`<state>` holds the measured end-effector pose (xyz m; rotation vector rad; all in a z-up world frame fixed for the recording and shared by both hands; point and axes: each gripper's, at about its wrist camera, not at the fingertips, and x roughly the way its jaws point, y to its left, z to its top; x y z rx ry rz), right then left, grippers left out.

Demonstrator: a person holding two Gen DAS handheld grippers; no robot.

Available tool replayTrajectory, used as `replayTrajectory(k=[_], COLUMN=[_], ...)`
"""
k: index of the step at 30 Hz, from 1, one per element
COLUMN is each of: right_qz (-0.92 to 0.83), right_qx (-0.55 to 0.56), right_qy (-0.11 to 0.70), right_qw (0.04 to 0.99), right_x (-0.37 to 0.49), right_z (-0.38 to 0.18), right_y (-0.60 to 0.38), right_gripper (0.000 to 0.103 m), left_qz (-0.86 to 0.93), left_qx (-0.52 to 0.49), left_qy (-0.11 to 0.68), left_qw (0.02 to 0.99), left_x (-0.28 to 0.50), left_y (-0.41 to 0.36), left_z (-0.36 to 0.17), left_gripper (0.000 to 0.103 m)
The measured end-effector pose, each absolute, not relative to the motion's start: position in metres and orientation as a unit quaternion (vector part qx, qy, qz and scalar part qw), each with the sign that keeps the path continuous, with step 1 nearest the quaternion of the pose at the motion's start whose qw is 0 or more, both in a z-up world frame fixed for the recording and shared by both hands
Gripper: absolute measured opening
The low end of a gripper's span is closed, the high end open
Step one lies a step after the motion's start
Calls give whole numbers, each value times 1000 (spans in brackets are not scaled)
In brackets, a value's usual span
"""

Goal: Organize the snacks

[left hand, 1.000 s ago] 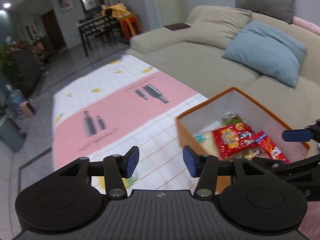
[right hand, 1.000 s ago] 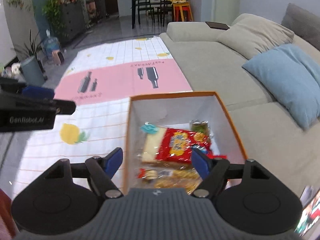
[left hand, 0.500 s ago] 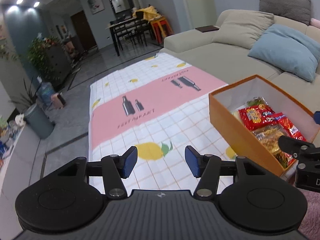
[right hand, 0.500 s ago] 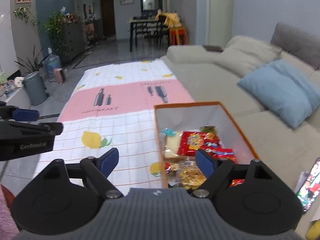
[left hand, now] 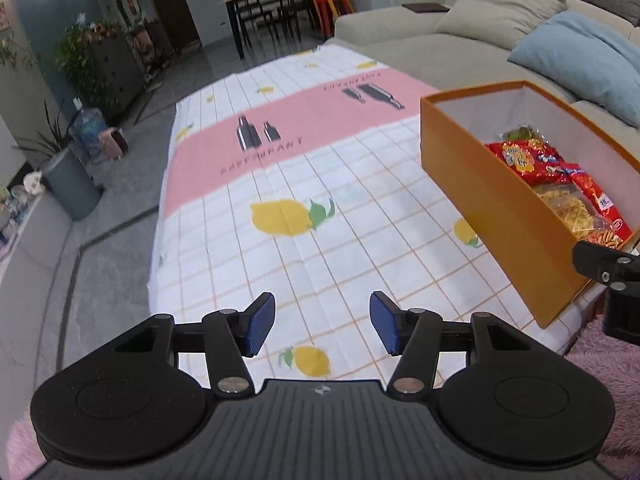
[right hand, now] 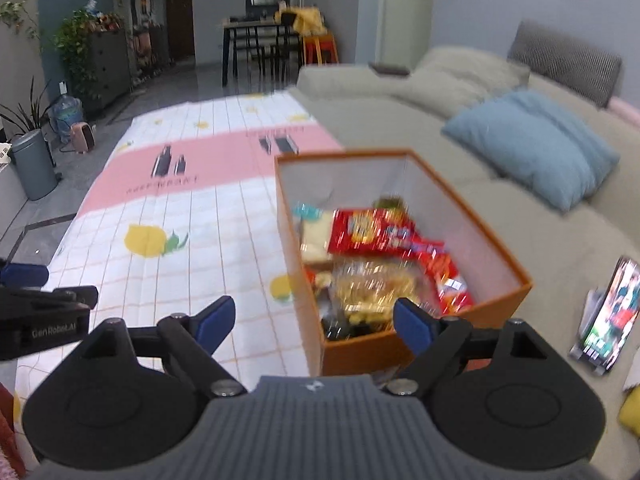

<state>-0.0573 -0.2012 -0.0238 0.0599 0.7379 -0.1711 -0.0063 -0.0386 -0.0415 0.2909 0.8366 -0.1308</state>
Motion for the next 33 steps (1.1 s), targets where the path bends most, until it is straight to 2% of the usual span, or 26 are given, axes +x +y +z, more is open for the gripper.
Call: replayTrajectory(k=[11, 33], right_qz=[-85, -79], right_qx=[49, 36], right_qy=[404, 403], right_qw=[909, 911], right_x=[-47, -48], right_z=[-48, -48], right_y=[-204, -199], right_gripper=[84, 84], left_qz=[-59, -61], left_qx=[121, 110], left_qy=[432, 428], left_qw=[892, 895], left_x=[1, 0], left_y=[-39, -35], left_z=[-59, -53], left_gripper=[65, 65])
